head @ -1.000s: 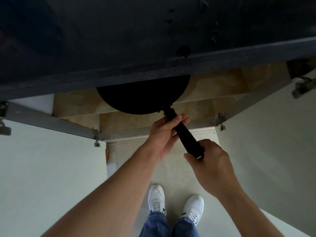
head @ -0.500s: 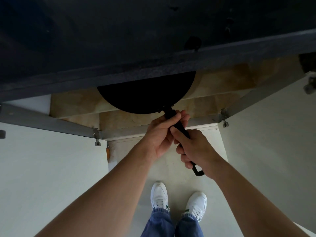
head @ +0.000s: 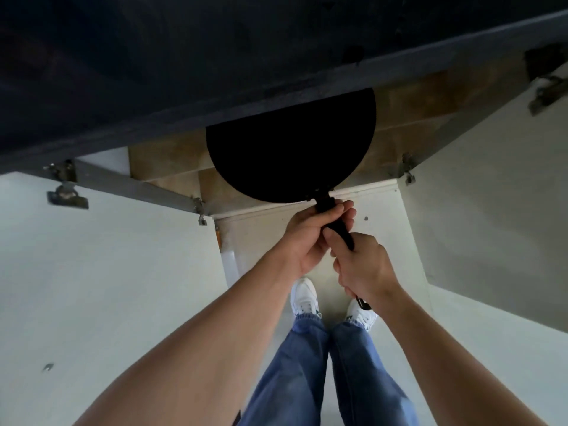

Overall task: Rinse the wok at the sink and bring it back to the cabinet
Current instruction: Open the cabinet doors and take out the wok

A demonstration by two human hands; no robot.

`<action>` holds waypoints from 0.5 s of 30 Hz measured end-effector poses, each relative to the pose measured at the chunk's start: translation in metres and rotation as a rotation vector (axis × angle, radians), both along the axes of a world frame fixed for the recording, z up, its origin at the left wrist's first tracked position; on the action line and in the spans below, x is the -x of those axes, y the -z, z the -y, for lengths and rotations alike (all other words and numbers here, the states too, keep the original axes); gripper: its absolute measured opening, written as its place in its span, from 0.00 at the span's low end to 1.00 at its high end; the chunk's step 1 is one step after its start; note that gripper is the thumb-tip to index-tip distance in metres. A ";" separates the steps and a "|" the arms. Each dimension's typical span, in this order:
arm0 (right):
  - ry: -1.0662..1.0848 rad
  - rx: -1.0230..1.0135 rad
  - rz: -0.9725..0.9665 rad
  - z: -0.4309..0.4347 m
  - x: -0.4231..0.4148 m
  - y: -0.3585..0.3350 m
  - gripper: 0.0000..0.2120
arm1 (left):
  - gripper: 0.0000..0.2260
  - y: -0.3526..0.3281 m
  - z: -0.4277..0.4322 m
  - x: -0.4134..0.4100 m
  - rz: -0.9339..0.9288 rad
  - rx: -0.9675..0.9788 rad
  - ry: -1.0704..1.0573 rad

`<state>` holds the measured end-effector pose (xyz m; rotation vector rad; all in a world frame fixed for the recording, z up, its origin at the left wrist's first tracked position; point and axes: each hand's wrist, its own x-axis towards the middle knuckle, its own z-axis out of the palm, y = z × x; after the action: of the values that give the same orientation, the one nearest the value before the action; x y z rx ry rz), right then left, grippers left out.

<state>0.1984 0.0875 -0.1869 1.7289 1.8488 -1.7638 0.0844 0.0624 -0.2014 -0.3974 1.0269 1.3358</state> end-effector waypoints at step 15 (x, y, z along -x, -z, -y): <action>0.022 0.073 0.099 0.160 -0.104 -0.120 0.22 | 0.09 -0.106 0.154 -0.112 0.107 0.124 0.053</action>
<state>0.3027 -0.0728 -0.0666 1.7811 1.7118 -1.6979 0.1969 -0.0918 -0.0957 -0.5259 1.0265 1.1946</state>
